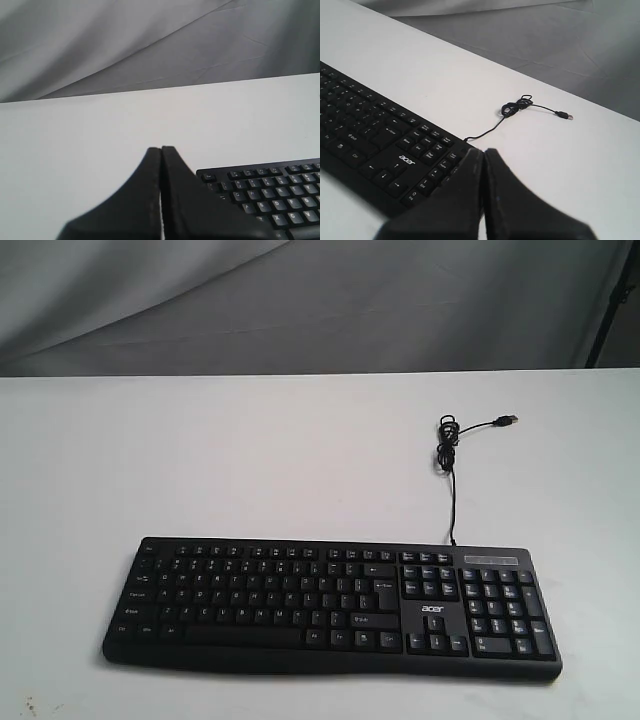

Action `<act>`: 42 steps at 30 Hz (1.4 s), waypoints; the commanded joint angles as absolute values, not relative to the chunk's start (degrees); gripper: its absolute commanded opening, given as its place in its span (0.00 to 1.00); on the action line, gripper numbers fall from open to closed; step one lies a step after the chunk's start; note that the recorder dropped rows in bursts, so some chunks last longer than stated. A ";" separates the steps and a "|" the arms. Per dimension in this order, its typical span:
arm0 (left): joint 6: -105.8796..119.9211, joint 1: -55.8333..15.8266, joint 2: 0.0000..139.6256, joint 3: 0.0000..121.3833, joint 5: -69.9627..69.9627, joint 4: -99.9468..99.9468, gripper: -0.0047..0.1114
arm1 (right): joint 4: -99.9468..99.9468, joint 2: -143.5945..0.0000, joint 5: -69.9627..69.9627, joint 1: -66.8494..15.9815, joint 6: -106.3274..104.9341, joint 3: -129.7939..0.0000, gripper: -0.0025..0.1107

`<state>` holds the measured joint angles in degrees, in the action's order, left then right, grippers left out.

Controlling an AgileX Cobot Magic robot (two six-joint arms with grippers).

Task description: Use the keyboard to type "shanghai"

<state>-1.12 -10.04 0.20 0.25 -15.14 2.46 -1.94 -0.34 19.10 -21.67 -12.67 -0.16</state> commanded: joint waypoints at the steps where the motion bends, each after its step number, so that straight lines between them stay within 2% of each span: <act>1: -1.28 -10.24 0.00 0.00 -14.98 2.48 0.04 | -2.44 0.00 19.03 -21.18 -12.84 0.00 0.02; 27: -1.28 -10.24 0.00 0.00 -14.98 2.48 0.04 | -2.44 0.00 19.38 -21.18 -12.84 0.00 0.02; 31: -1.28 -10.24 0.00 0.00 -14.98 2.48 0.04 | -2.67 -0.35 23.18 -21.18 -12.84 -4.52 0.02; 36: -1.28 -10.24 0.00 0.00 -14.98 2.48 0.04 | -4.24 -9.29 23.36 -21.18 -12.84 -13.70 0.02; 42: -1.28 -10.24 0.00 0.00 -14.98 2.48 0.04 | -7.86 -27.20 20.04 -21.41 -12.84 -20.87 0.02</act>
<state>-1.12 -10.04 0.20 0.25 -15.14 2.46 -6.22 -19.56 22.26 -21.67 -12.67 -18.74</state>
